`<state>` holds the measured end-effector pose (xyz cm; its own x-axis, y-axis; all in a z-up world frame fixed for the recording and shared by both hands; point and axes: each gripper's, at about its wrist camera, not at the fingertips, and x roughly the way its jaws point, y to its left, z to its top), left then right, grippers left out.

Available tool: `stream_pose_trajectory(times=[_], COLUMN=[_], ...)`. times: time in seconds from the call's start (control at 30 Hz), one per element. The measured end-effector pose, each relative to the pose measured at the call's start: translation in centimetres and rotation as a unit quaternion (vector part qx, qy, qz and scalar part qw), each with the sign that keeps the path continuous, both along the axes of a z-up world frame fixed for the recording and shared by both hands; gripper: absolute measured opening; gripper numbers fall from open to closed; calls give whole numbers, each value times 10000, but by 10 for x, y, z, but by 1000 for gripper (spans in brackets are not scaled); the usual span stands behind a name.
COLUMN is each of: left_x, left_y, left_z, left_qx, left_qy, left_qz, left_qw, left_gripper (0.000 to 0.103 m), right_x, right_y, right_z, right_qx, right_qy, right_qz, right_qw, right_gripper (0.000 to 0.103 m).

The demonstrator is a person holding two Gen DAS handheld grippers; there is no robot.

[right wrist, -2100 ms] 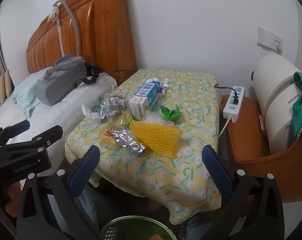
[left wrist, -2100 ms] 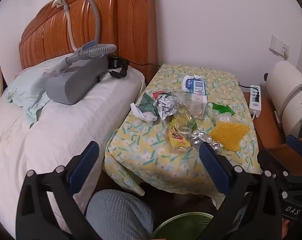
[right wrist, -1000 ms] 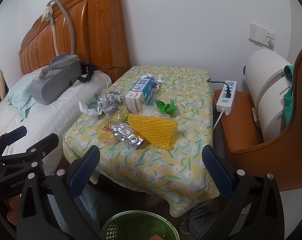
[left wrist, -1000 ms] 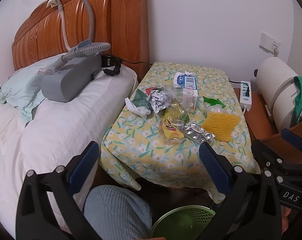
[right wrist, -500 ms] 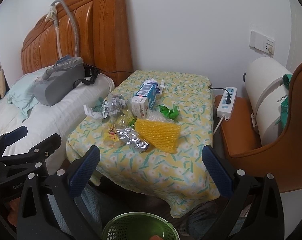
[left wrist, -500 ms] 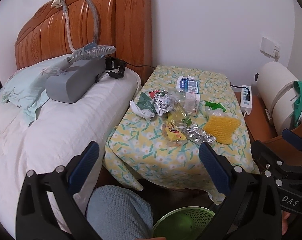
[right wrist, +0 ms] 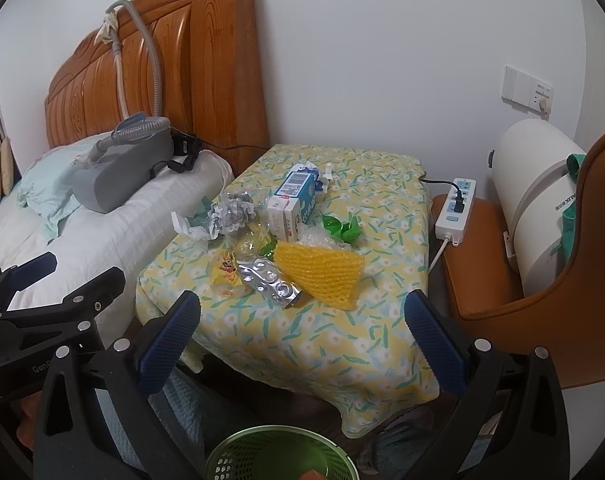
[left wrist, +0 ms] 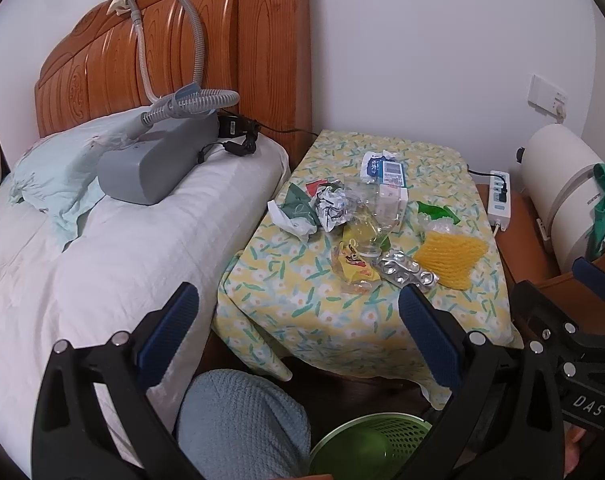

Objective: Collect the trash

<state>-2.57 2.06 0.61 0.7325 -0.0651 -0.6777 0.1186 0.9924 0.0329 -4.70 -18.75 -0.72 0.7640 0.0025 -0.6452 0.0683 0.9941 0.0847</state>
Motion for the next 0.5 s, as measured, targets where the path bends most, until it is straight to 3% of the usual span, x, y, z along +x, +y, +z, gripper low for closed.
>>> stream_pose_trajectory(times=[0.5], left_x=[0], left_y=[-1], left_z=[-1], left_qx=[11], left_qy=[18], left_qz=[1], left_qw=[10000], left_gripper=[96], right_x=[1], right_y=[-4], right_z=[-1], right_qx=[26], right_qy=[38], right_qz=[-5], right_qw=[10000], right_gripper=[101])
